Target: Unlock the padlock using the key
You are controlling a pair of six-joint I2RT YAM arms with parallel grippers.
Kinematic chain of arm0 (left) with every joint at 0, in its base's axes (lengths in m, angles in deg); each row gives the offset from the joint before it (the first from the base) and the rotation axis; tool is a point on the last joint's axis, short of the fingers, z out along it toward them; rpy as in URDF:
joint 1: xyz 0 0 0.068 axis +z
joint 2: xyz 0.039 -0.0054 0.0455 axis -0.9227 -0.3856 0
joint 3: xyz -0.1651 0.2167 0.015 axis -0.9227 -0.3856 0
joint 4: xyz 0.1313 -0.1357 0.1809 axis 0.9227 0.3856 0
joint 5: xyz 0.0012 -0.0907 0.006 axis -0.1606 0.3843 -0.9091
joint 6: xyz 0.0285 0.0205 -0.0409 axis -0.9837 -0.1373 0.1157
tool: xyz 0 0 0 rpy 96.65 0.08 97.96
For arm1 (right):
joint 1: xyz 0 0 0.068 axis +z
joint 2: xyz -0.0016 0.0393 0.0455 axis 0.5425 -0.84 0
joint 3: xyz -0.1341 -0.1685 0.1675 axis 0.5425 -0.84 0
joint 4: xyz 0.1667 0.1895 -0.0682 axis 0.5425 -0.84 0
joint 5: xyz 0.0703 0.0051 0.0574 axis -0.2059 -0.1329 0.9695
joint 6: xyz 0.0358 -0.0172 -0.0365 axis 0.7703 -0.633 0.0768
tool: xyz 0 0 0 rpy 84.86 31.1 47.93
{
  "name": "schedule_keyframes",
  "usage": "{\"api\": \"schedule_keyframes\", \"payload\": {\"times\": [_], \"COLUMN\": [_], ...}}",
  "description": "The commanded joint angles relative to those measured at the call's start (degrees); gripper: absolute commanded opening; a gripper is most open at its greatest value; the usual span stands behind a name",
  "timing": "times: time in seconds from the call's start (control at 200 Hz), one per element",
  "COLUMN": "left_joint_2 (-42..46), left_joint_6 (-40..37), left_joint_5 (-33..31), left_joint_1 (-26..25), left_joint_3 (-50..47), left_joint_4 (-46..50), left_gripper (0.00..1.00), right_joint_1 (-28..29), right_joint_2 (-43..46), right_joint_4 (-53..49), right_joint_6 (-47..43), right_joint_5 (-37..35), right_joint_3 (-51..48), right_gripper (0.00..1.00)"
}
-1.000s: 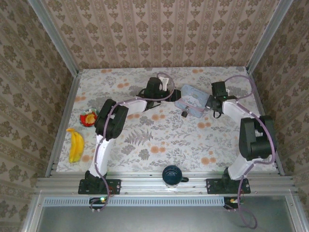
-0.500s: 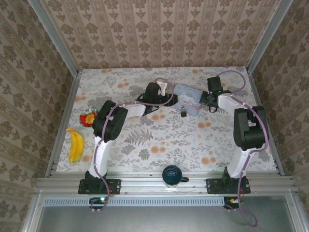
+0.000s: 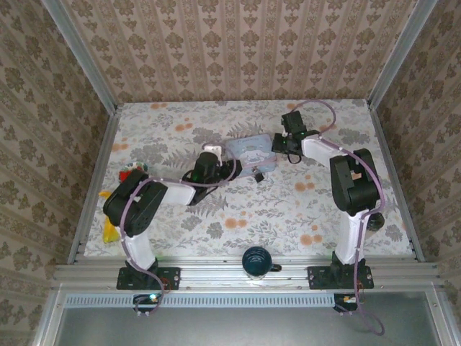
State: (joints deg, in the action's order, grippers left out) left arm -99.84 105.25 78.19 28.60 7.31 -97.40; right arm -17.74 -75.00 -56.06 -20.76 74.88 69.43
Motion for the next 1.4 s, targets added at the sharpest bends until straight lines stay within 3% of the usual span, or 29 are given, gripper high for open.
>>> {"api": "schedule_keyframes", "payload": {"times": [0.0,0.225,0.405,0.615,0.76,0.99,1.1,1.24,1.395], "left_joint_2": [1.40,10.17,19.45,29.85,33.70,27.68,23.24,18.41,13.35], "left_joint_6": [5.05,5.83,4.43,3.06,3.23,7.61,10.04,10.83,11.36], "left_joint_5": [3.13,-3.46,-10.08,-25.26,-28.71,-29.72,-29.81,-29.19,-30.99], "left_joint_1": [-4.66,-3.11,-3.49,-10.85,-14.53,-19.81,-21.70,-22.96,-23.07], "left_joint_3": [-4.80,-11.72,-13.29,-9.14,-9.45,-4.76,-1.96,1.38,4.79], "left_joint_4": [-7.06,-5.18,5.23,29.08,31.32,34.09,33.37,30.40,29.00], "left_gripper": [0.54,0.54,0.58,0.60,0.59,0.58,0.58,0.58,0.58], "right_joint_1": [6.59,3.75,0.64,0.40,-0.71,-4.77,-5.02,-5.04,-5.02], "right_joint_2": [-0.59,5.65,13.67,22.58,29.69,41.64,45.46,48.34,48.22], "right_joint_4": [0.35,-3.23,-4.07,-5.02,-2.76,3.42,1.98,2.42,0.53], "right_joint_6": [2.59,0.70,0.11,-0.02,0.12,-3.80,-7.20,-6.72,-5.84], "right_joint_5": [14.25,7.89,5.94,5.29,12.46,36.84,42.99,42.85,35.97], "right_joint_3": [0.67,-4.21,-12.01,-21.13,-28.48,-38.52,-40.77,-42.61,-42.94], "right_gripper": [0.00,0.00,0.00,0.00,0.00,0.00,0.00,0.00,0.00]}}
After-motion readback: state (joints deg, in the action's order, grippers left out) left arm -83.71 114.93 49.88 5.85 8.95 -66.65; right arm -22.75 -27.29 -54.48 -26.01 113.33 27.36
